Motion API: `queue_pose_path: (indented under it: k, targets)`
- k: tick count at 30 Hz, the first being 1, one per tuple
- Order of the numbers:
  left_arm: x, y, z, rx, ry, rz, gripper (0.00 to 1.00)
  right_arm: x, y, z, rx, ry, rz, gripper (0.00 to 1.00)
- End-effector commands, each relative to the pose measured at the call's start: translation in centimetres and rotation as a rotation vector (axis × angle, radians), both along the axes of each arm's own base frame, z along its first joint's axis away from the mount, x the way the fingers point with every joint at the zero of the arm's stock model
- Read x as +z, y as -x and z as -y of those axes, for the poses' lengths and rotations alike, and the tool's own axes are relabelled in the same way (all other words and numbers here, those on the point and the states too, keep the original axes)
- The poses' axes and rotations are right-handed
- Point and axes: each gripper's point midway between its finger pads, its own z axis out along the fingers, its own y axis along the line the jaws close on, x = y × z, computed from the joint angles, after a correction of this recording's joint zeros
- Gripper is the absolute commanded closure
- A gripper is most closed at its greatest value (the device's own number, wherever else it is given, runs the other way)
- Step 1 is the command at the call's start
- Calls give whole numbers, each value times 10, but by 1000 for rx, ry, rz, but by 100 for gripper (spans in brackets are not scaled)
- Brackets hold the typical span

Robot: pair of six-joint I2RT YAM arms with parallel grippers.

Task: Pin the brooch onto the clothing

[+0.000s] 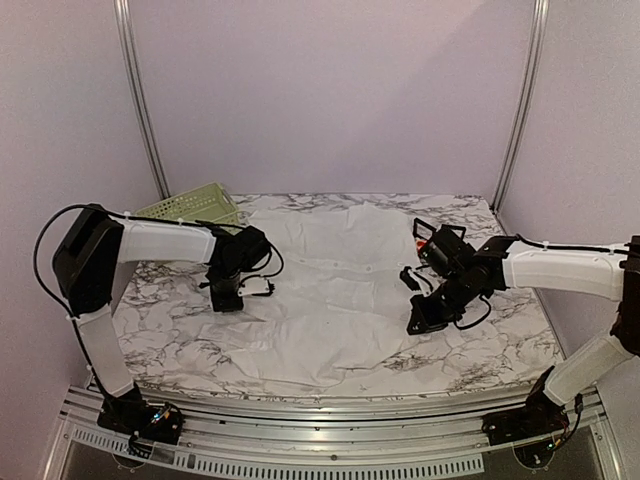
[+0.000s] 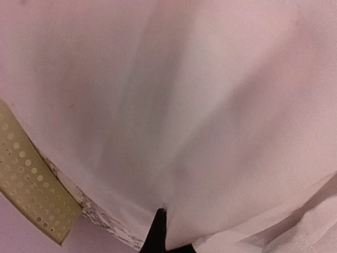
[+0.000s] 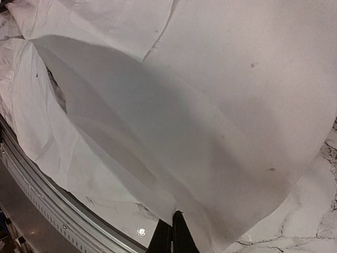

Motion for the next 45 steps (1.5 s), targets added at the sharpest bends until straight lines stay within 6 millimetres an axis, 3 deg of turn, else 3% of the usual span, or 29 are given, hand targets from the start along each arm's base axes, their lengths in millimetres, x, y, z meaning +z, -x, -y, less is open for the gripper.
queue_pose_path:
  k: [1,5,8,12,15,17,20,23,25,27,31,33,35,37,39,40,45]
  targets:
    - [78,-51,-14,118,75,351,100,48,-42,-12,-12,-65,176,100]
    - [158,-66,-19,148,144,505,100,116,-89,-20,-7,-84,331,100]
    - [203,-53,-24,151,198,532,100,150,-99,-12,-8,-75,393,100]
    - [241,-19,-40,137,250,551,100,181,-71,-11,60,-167,406,100]
    - [265,8,-48,117,335,547,100,226,-41,-9,99,-321,465,100]
    - [282,15,-51,116,408,571,100,260,-24,-7,118,-422,531,100]
    - [298,9,-50,126,450,622,100,288,-30,3,52,-456,641,100]
    - [301,-12,-43,135,450,664,100,295,-58,9,-21,-387,716,100]
    - [311,-36,-39,154,441,743,100,286,-96,6,-49,-300,731,100]
    - [324,-62,-40,185,422,822,100,290,-134,5,-80,-264,764,100]
    - [350,-105,-41,249,423,917,100,336,-194,12,-148,-269,911,100]
    - [360,-117,-43,268,425,938,100,356,-204,13,-148,-286,961,100]
    - [367,-118,-44,266,433,944,100,361,-202,10,-118,-290,963,100]
    - [361,-110,-43,249,445,914,100,353,-192,9,-78,-287,932,100]
    - [348,-100,-44,235,445,886,100,333,-179,10,-47,-281,882,100]
    - [342,-93,-45,225,447,871,100,310,-172,9,-30,-276,830,100]
    - [290,-47,-48,154,454,708,100,252,-100,2,137,-393,647,100]
